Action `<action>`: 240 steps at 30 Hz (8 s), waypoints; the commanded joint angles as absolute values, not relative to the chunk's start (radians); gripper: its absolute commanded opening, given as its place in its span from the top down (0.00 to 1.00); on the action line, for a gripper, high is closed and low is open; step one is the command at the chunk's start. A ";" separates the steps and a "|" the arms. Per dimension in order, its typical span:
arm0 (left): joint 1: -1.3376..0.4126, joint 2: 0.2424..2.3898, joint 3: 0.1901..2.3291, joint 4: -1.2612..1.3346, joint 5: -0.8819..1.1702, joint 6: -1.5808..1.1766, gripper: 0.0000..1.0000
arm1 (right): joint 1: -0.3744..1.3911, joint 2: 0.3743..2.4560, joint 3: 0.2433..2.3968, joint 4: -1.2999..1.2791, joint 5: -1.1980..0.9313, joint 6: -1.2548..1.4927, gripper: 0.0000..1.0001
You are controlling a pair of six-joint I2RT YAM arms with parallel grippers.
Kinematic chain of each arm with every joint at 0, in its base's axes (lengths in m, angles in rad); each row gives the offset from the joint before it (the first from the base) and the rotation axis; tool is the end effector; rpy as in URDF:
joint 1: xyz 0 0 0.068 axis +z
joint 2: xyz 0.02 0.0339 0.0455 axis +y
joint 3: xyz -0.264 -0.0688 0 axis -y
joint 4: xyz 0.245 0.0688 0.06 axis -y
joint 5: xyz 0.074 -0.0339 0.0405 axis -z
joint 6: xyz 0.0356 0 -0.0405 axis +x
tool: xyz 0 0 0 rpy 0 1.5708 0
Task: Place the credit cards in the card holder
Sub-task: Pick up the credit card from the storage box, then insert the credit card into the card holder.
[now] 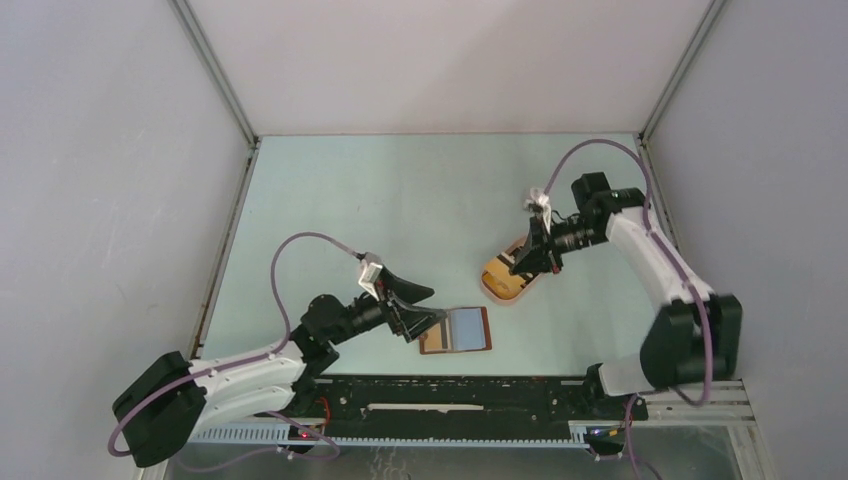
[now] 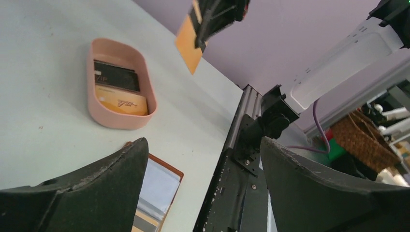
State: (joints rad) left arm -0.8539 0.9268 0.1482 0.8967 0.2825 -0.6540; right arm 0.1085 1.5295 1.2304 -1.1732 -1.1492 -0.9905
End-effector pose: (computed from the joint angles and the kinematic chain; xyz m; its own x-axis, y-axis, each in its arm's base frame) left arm 0.1144 -0.1463 0.2080 -0.4896 -0.3274 -0.8081 0.7660 0.2811 -0.5781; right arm 0.2645 0.0615 0.2743 -0.4307 -0.3912 -0.8133 -0.9006 0.1276 0.4156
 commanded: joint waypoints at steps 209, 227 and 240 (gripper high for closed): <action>-0.619 1.570 0.303 0.767 0.649 -0.930 1.00 | 0.868 1.445 0.759 -0.582 -0.405 -1.262 0.91; -0.638 1.638 0.334 0.787 0.669 -0.972 0.99 | 0.874 1.443 0.759 -0.579 -0.403 -1.258 0.91; -0.640 1.708 0.374 0.787 0.746 -0.994 0.96 | 0.885 1.442 0.759 -0.579 -0.397 -1.258 0.91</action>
